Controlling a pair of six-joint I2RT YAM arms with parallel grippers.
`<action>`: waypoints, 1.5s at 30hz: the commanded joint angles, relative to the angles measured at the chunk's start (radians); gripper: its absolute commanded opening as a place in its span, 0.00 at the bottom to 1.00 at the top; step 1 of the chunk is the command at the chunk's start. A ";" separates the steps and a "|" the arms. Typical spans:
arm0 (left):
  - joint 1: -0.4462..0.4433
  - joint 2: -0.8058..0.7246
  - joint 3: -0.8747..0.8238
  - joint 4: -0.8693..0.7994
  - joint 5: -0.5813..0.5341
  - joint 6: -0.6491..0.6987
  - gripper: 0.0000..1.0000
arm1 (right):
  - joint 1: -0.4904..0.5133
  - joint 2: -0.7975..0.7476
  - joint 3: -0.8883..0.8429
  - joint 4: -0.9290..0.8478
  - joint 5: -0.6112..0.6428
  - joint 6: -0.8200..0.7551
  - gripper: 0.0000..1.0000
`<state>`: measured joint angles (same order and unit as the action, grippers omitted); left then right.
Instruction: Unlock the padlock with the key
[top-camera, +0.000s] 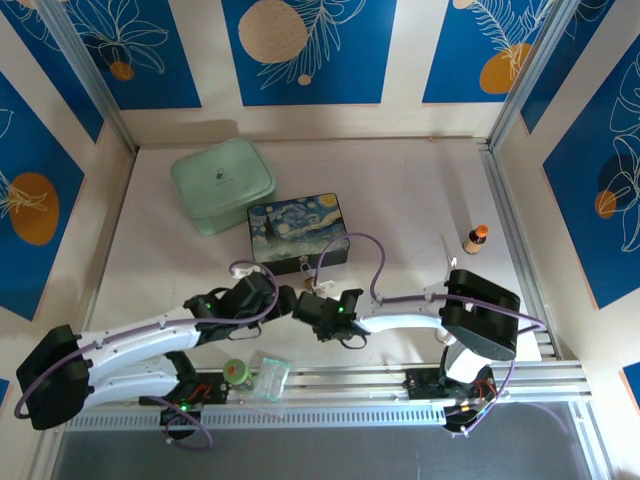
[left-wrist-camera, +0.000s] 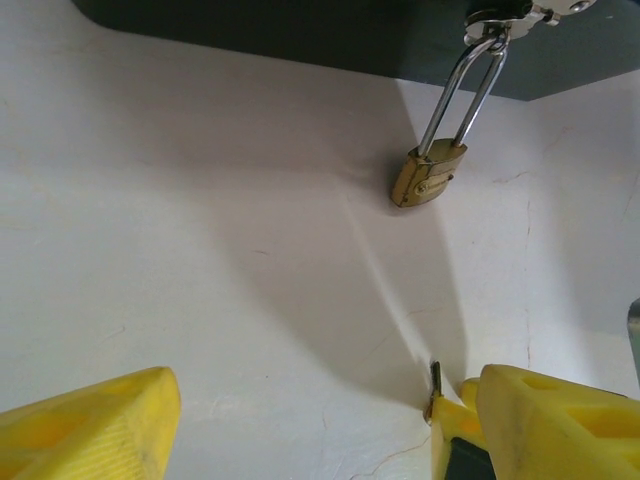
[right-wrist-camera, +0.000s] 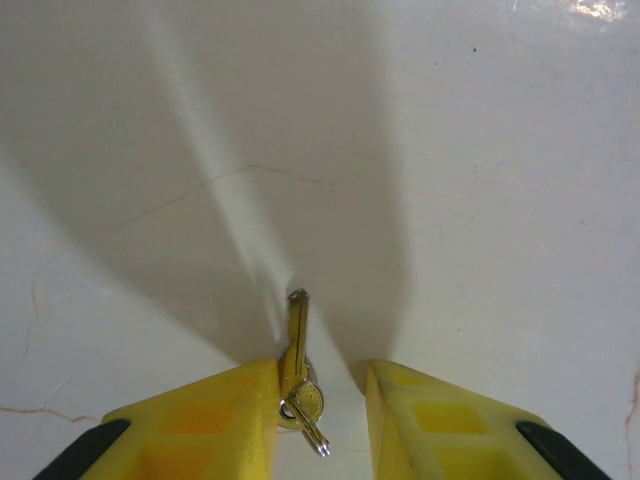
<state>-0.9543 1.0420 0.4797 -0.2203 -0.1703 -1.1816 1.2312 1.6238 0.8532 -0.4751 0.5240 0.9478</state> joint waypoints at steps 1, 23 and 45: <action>-0.015 -0.014 -0.017 -0.001 -0.035 -0.036 0.77 | 0.001 -0.026 -0.032 -0.010 -0.015 0.015 0.29; -0.036 0.120 0.042 0.147 -0.071 -0.065 0.75 | -0.155 -0.153 -0.177 0.148 -0.205 -0.195 0.03; -0.164 0.245 -0.010 0.513 -0.120 -0.874 0.79 | -0.237 -0.394 -0.135 0.240 -0.224 -0.144 0.02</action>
<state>-1.1088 1.2781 0.4561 0.2680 -0.3073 -1.9259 0.9806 1.2575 0.6937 -0.2726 0.2569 0.7898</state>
